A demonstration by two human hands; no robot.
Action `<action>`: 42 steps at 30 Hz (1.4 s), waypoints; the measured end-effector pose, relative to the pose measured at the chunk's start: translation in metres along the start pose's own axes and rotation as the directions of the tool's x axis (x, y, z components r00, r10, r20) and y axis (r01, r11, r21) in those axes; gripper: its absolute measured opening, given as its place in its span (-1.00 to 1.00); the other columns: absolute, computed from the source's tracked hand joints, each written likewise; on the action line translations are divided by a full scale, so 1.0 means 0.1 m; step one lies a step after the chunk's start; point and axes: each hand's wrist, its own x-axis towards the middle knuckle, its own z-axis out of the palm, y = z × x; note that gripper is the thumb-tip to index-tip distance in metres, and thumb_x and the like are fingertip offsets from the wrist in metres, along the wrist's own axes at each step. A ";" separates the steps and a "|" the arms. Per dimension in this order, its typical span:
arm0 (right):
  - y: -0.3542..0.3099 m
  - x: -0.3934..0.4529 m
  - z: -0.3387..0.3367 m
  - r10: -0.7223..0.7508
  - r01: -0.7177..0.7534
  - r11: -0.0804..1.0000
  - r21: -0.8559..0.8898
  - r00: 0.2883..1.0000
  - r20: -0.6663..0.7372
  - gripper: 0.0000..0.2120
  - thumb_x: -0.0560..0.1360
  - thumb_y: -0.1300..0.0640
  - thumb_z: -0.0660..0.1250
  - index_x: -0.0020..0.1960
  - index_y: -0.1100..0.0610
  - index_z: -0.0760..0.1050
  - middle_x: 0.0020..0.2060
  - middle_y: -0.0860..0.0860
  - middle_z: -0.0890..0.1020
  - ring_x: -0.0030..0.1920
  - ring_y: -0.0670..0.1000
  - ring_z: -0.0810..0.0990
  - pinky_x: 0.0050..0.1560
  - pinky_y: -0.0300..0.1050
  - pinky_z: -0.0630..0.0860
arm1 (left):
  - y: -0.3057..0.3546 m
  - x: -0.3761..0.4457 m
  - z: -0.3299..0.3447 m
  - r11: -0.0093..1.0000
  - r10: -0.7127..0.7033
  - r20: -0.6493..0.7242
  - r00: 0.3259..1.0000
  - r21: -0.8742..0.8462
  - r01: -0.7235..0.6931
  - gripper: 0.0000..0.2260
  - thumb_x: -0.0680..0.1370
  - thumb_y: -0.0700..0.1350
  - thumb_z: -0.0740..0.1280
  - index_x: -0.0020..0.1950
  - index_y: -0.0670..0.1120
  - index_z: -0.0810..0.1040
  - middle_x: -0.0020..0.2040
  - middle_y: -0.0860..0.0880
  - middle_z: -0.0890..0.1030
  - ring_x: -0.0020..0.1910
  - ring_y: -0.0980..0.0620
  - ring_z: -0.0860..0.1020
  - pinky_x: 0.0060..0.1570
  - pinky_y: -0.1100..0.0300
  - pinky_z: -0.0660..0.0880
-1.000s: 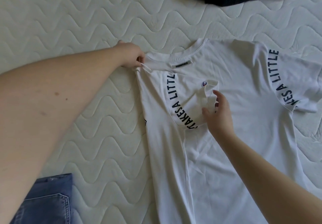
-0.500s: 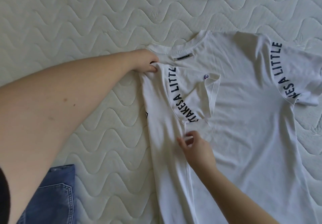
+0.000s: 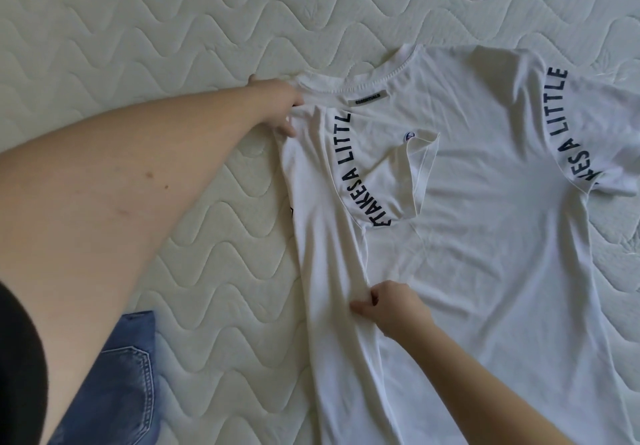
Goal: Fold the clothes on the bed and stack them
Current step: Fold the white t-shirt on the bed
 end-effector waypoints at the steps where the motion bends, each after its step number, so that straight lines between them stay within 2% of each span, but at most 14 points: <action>1: 0.02 0.00 0.02 0.001 -0.001 1.000 -0.032 1.000 0.021 -0.63 0.50 -0.13 0.34 -0.35 0.07 0.38 -0.44 -0.05 0.49 -0.37 0.01 0.53 -0.39 -0.18 0.36 | -0.03 -0.03 0.00 1.000 -0.013 0.009 1.000 0.012 0.013 -0.77 0.49 0.04 0.44 -0.11 -0.02 0.42 -0.10 0.00 0.47 0.11 -0.12 0.49 0.26 -0.18 0.24; 4: 0.06 0.00 0.07 0.011 -0.011 0.997 -0.079 1.000 0.010 -0.60 0.53 -0.12 0.32 -0.36 0.08 0.35 -0.45 -0.03 0.49 -0.32 0.06 0.55 -0.35 -0.16 0.39 | -0.05 -0.08 0.01 0.999 -0.032 -0.118 0.993 0.002 0.032 -0.97 0.52 -0.11 0.38 -0.08 -0.03 0.54 -0.08 -0.07 0.54 0.10 -0.15 0.51 0.24 -0.11 0.24; 10: 0.20 -0.05 0.14 -0.008 0.006 0.998 -0.055 0.999 -0.044 -0.63 0.49 -0.12 0.34 -0.39 0.04 0.37 -0.48 -0.07 0.46 -0.44 -0.06 0.43 -0.45 -0.17 0.32 | 0.13 -0.20 0.35 0.983 -0.103 -0.427 0.898 -0.180 0.027 -0.65 0.50 -0.22 0.29 0.27 -0.02 0.49 0.27 -0.15 0.46 0.28 -0.16 0.38 0.23 0.01 0.22; 14: 0.31 -0.19 0.33 -0.005 0.008 1.000 -0.028 0.993 0.121 -0.67 0.47 -0.15 0.31 -0.34 0.04 0.43 -0.40 -0.05 0.51 -0.37 -0.03 0.51 -0.36 -0.16 0.42 | 0.43 -0.60 0.78 0.930 -0.219 -0.578 0.786 -0.368 -0.011 -0.51 0.46 -0.17 0.35 0.39 -0.03 0.39 0.32 -0.13 0.39 0.29 -0.17 0.37 0.22 -0.01 0.29; 16: 0.36 -0.27 0.42 -0.015 0.023 0.999 -0.044 0.987 0.159 -0.68 0.50 -0.08 0.29 -0.34 0.07 0.42 -0.39 -0.03 0.50 -0.34 0.00 0.50 -0.36 -0.17 0.40 | 0.69 -0.92 1.08 0.895 -0.245 -0.574 0.781 -0.444 -0.047 -0.46 0.43 -0.18 0.39 0.41 -0.06 0.39 0.32 -0.15 0.40 0.29 -0.17 0.38 0.19 -0.03 0.34; 21: 0.52 -0.49 0.59 -0.025 0.025 0.999 -0.020 0.999 0.023 -0.84 0.46 0.03 0.25 -0.22 0.10 0.41 -0.31 0.00 0.51 -0.27 0.06 0.49 -0.43 -0.19 0.29 | 1.45 -1.82 1.92 0.758 -0.368 -0.522 0.769 -0.648 -0.077 -0.51 0.40 -0.26 0.42 0.32 -0.22 0.45 0.23 -0.26 0.45 0.21 -0.27 0.45 0.18 -0.09 0.43; 23: 0.62 -0.57 0.66 -0.032 0.031 0.999 -0.016 0.999 -0.033 -0.85 0.48 0.02 0.24 -0.14 0.10 0.39 -0.25 0.02 0.53 -0.20 0.09 0.52 -0.38 -0.15 0.33 | 1.81 -2.20 2.25 0.617 -0.504 -0.429 0.749 -0.786 -0.035 -0.57 0.41 -0.26 0.45 0.26 -0.28 0.46 0.15 -0.26 0.49 0.13 -0.27 0.49 0.13 -0.08 0.47; 26: 0.82 -0.69 0.84 -0.055 0.055 0.997 0.051 0.998 -0.006 -0.75 0.52 -0.08 0.23 -0.05 0.11 0.46 -0.13 0.03 0.62 -0.13 0.08 0.57 -0.18 -0.09 0.50 | 2.31 -2.76 2.66 0.355 -0.624 -0.149 0.767 -0.929 0.109 -0.66 0.45 -0.20 0.46 0.15 -0.28 0.46 0.04 -0.23 0.54 0.04 -0.25 0.52 0.05 -0.04 0.49; 30: 1.10 -0.88 1.12 -0.063 0.051 0.996 0.076 0.984 0.169 -0.72 0.51 -0.17 0.29 -0.09 0.05 0.51 -0.21 -0.06 0.59 -0.22 -0.04 0.54 -0.28 -0.17 0.41 | 2.74 -3.28 3.02 0.348 -0.521 -0.067 0.851 -0.927 0.140 -0.66 0.51 -0.14 0.43 0.23 -0.20 0.46 0.17 -0.15 0.51 0.16 -0.12 0.46 0.09 0.15 0.41; 33: 1.28 -0.99 1.36 -0.035 0.030 0.999 0.025 0.971 0.237 -0.75 0.56 -0.08 0.28 -0.14 0.09 0.51 -0.28 -0.01 0.55 -0.28 -0.01 0.51 -0.37 -0.21 0.36 | 2.88 -3.45 3.12 0.137 -0.496 0.126 0.859 -0.966 0.220 -0.62 0.56 -0.09 0.36 0.32 -0.08 0.34 0.25 -0.08 0.46 0.15 -0.04 0.48 0.00 0.30 0.37; 36: 1.42 -1.11 1.53 -0.010 -0.013 0.993 0.119 0.983 0.184 -0.72 0.59 -0.07 0.26 -0.23 0.06 0.46 -0.38 -0.04 0.53 -0.37 -0.02 0.48 -0.40 -0.20 0.39 | 2.95 -3.55 3.21 -0.043 -0.434 0.302 0.849 -0.948 0.316 -0.62 0.57 -0.04 0.34 0.29 -0.02 0.23 0.23 -0.01 0.52 0.09 -0.04 0.57 0.03 0.04 0.53; 39: 1.49 -1.24 1.62 0.007 -0.033 0.982 0.183 0.990 0.139 -0.72 0.58 -0.10 0.26 -0.18 0.05 0.53 -0.41 -0.09 0.66 -0.46 -0.19 0.47 -0.45 -0.33 0.32 | 2.98 -3.63 3.33 -0.005 -0.365 0.366 0.856 -0.920 0.391 -0.71 0.59 0.02 0.31 0.21 -0.06 0.32 0.02 0.02 0.57 -0.02 -0.03 0.57 -0.04 0.11 0.48; 40: 1.50 -1.28 1.65 0.020 -0.047 0.978 0.204 0.991 0.133 -0.71 0.58 -0.11 0.25 -0.15 0.07 0.55 -0.42 -0.11 0.67 -0.47 -0.20 0.48 -0.44 -0.34 0.32 | 2.98 -3.67 3.37 0.061 -0.334 0.374 0.865 -0.908 0.416 -0.80 0.61 0.04 0.26 0.08 -0.06 0.38 -0.09 0.01 0.55 -0.08 -0.07 0.55 -0.10 0.12 0.44; 42: 1.51 -1.33 1.67 0.046 -0.075 0.974 0.213 0.989 0.138 -0.65 0.58 -0.13 0.25 -0.20 0.09 0.58 -0.44 -0.12 0.66 -0.40 -0.13 0.52 -0.37 -0.28 0.38 | 2.99 -3.77 3.47 0.174 -0.285 0.377 0.881 -0.884 0.434 -0.72 0.65 0.05 0.17 -0.21 -0.05 0.34 -0.28 -0.07 0.46 -0.19 -0.16 0.50 -0.24 0.10 0.36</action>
